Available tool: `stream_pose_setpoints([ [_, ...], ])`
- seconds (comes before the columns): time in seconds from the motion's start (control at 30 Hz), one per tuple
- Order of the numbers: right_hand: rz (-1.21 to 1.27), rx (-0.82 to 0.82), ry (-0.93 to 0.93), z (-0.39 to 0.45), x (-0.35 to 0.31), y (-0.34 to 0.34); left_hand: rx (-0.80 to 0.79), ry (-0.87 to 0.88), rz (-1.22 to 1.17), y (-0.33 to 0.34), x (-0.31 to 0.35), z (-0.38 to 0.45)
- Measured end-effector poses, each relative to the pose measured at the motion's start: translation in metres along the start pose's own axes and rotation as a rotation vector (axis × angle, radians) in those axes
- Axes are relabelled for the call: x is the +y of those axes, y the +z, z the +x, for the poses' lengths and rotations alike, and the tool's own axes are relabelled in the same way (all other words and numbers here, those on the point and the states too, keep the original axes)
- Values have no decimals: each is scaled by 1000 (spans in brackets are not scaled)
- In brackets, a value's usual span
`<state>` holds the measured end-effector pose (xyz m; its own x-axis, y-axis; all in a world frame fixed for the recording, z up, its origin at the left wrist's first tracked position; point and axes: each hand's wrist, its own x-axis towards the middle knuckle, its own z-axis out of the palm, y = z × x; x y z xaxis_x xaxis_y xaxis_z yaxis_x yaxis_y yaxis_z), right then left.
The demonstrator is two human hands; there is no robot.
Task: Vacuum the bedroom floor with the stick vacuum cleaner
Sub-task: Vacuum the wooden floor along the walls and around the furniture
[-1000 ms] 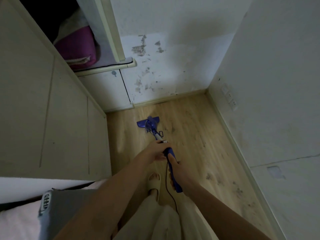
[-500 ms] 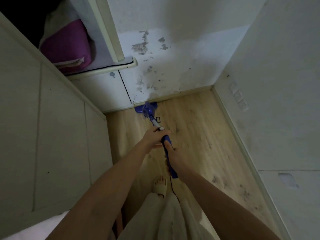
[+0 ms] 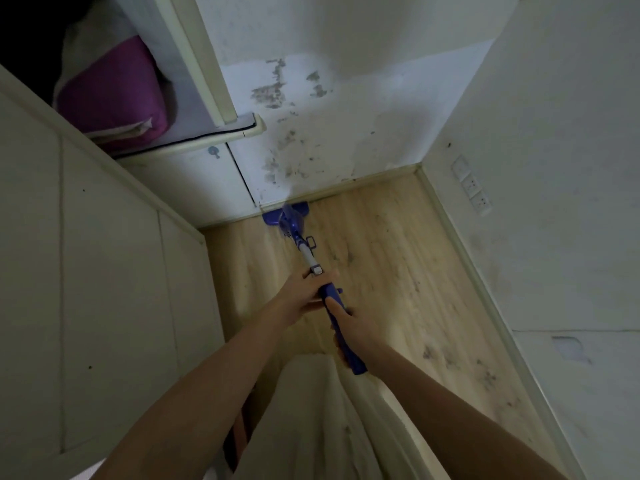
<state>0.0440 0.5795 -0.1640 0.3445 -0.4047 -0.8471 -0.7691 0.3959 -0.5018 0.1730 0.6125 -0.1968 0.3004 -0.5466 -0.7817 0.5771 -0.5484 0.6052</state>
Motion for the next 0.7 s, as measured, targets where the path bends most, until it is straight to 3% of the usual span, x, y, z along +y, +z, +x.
stream_pose_setpoints([
  [0.1, 13, -35, 25, -5, 10, -14, -16, -9, -83, 10, -12, -5],
  [0.27, -45, 72, -9, -12, 28, -43, -43, -13, -309, 48, -21, -17],
  [0.7, -66, 163, -43, -80, 144, -104, -89, -63, -146, 150, -96, -74],
])
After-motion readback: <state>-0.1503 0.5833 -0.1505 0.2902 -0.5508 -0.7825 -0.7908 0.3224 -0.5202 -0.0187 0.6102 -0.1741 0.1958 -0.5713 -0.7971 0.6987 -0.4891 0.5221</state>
